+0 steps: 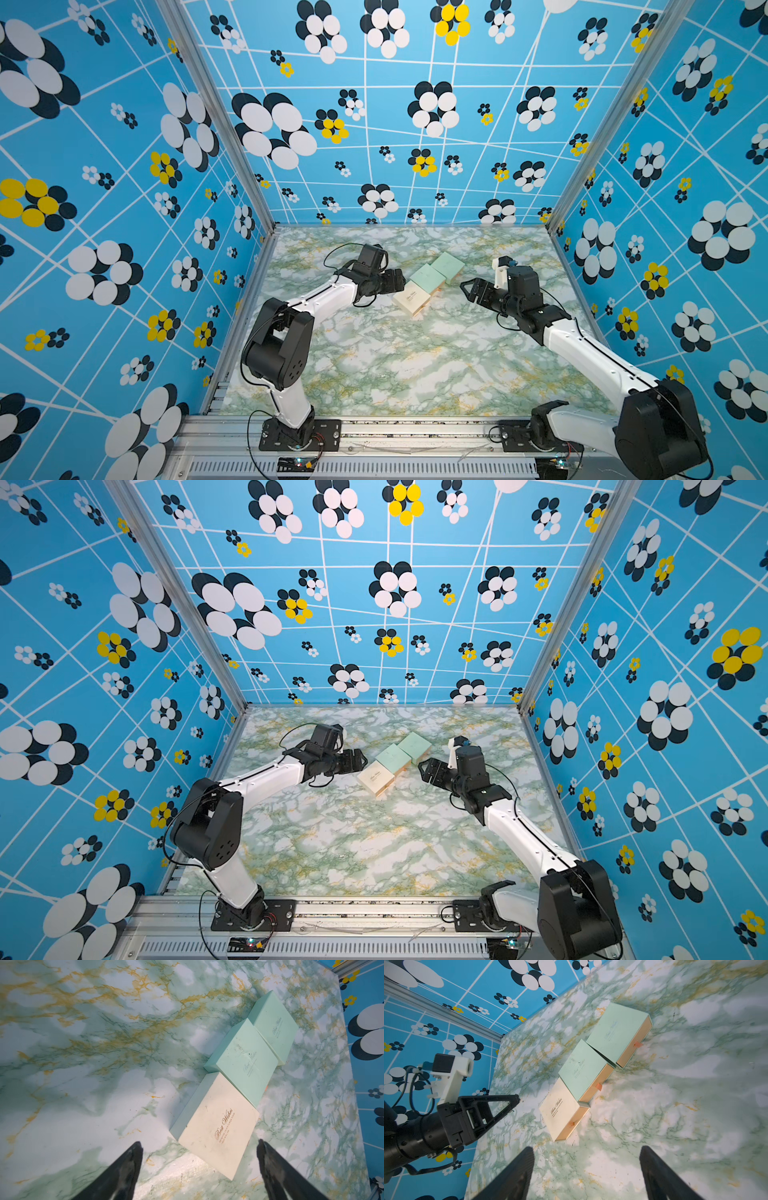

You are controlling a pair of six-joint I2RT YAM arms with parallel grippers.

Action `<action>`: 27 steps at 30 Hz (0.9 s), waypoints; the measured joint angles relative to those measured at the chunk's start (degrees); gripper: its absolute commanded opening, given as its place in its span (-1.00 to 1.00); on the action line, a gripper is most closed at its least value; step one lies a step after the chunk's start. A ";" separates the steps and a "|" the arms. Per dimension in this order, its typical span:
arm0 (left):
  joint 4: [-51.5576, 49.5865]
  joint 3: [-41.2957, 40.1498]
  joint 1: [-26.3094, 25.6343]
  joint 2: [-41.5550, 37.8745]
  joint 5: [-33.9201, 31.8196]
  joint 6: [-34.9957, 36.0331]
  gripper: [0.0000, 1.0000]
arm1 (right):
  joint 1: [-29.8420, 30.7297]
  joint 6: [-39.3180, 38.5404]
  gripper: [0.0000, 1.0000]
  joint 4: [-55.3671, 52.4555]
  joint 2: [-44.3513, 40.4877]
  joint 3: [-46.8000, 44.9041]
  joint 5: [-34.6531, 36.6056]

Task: Take out the earrings from the drawer-style jewelry box
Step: Move the jewelry box to the center of the board.

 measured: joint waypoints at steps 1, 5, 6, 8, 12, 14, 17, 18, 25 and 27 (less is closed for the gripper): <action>-1.38 1.29 -0.04 0.90 -0.42 0.04 0.50 | 0.37 0.35 0.60 0.11 0.87 0.00 -0.26; -5.16 4.50 -0.26 2.69 -1.92 0.37 0.20 | 2.60 2.10 0.54 1.97 5.42 0.15 -1.33; -5.60 4.72 -0.33 2.73 -2.14 0.57 0.17 | 3.26 2.45 0.53 2.23 6.73 0.39 -1.53; -6.88 5.31 -0.57 2.80 -2.80 0.81 0.13 | 4.59 3.08 0.49 2.51 9.57 1.36 -1.99; -8.59 6.36 -0.94 2.99 -3.52 1.31 -0.02 | 6.56 3.93 0.45 3.89 14.29 3.61 -2.80; -8.74 7.13 -0.94 3.80 -3.61 1.53 -0.04 | 6.86 4.63 0.43 5.14 15.61 3.93 -3.23; -9.05 7.87 -0.94 5.33 -3.63 1.86 -0.10 | 6.88 6.01 0.40 6.88 17.35 4.02 -4.00; -9.29 8.15 -0.94 5.86 -3.63 1.90 -0.11 | 6.88 6.32 0.39 7.19 17.81 4.02 -4.20; -10.05 12.50 -0.94 9.51 -3.26 3.26 -0.21 | 7.08 8.37 0.36 9.77 20.28 4.02 -5.22; -9.81 13.97 -0.94 10.69 -2.71 3.76 -0.27 | 7.10 8.74 0.35 9.99 20.70 4.02 -5.33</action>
